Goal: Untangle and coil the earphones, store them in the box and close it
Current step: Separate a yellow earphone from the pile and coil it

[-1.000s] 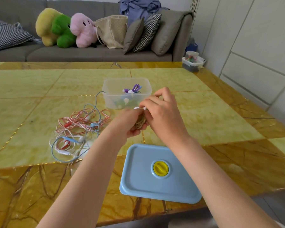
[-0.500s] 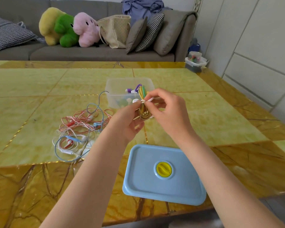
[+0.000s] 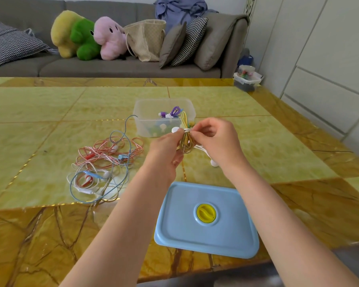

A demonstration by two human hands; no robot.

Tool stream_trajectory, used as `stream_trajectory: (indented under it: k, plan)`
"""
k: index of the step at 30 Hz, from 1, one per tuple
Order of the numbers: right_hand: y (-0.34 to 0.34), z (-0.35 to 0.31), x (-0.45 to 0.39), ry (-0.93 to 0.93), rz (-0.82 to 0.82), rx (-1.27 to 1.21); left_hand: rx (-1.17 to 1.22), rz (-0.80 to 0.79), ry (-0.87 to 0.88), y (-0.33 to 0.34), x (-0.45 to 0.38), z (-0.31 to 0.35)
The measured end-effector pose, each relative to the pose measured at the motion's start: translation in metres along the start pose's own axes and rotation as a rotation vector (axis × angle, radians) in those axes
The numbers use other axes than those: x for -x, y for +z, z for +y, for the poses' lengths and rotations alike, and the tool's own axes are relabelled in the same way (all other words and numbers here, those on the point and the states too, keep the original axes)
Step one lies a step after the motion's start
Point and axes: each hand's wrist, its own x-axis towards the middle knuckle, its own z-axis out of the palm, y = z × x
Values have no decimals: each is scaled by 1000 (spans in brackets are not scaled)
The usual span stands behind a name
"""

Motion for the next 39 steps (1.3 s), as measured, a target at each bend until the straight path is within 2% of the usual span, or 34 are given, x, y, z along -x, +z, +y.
stream_trajectory:
  k: [3,9,14,20,28,34,39]
  plan:
    - [-1,1,-2,99,-39,-50,-18,-6,37,3,5,-2]
    - [-3,-3,5,131,-103,91,-31,5,120,2,7,-3]
    - [-2,-3,7,216,-178,-235,-72,-78,152,-1,8,1]
    - [0,-4,6,246,-200,-277,-108,-59,126,-4,5,3]
    - [3,-6,8,242,-238,-427,17,-36,101,-8,5,5]
    - [5,-5,7,251,-215,-455,-134,-34,157,-14,7,8]
    - [7,-5,6,200,-127,-315,-257,9,238,-12,6,7]
